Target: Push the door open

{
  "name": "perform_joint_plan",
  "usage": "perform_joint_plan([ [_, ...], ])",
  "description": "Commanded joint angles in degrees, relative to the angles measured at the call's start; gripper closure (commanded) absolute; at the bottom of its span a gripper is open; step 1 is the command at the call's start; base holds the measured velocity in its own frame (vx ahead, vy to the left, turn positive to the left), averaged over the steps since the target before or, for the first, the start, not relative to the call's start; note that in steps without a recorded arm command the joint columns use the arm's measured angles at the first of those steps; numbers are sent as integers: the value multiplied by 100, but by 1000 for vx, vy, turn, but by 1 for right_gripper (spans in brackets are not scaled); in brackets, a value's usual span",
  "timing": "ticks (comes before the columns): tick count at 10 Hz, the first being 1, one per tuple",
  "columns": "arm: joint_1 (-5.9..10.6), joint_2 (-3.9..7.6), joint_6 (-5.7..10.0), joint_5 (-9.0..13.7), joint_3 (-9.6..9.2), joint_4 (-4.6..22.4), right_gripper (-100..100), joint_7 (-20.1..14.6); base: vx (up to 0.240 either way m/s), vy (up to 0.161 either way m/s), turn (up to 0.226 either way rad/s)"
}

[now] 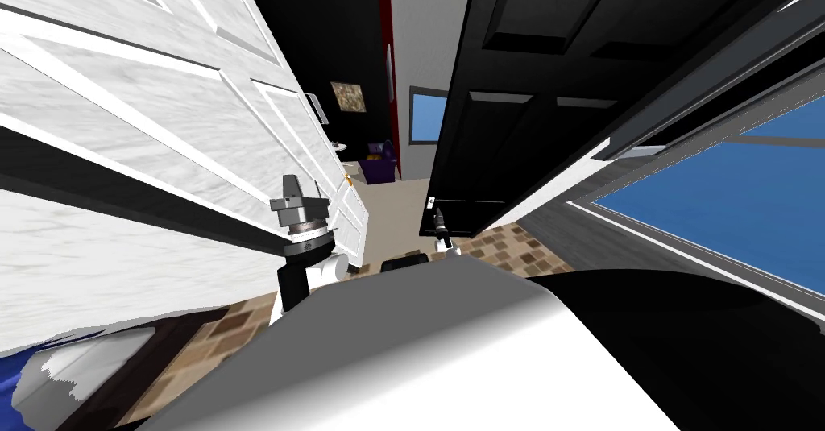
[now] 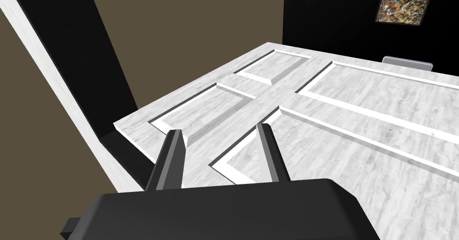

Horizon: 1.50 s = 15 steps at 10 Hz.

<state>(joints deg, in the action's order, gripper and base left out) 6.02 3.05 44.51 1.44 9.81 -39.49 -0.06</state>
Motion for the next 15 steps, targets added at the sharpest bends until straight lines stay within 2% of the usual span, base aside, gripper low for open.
perform_joint_plan([
  [1, -2, 26, 17, 6, 14, 1, -100, 5, 184, -33, 20],
  [8, -22, -10, 116, 34, 76, 46, -100, 28, 194, -30, 23],
  [9, -22, -10, 116, 34, 76, 46, 100, 28, -21, 6, 6],
  [14, -22, -10, 116, 34, 76, 46, 100, 28, -15, 1, 2],
  [15, -31, 39, 100, 75, 147, 64, 100, 54, 110, 20, -29],
])
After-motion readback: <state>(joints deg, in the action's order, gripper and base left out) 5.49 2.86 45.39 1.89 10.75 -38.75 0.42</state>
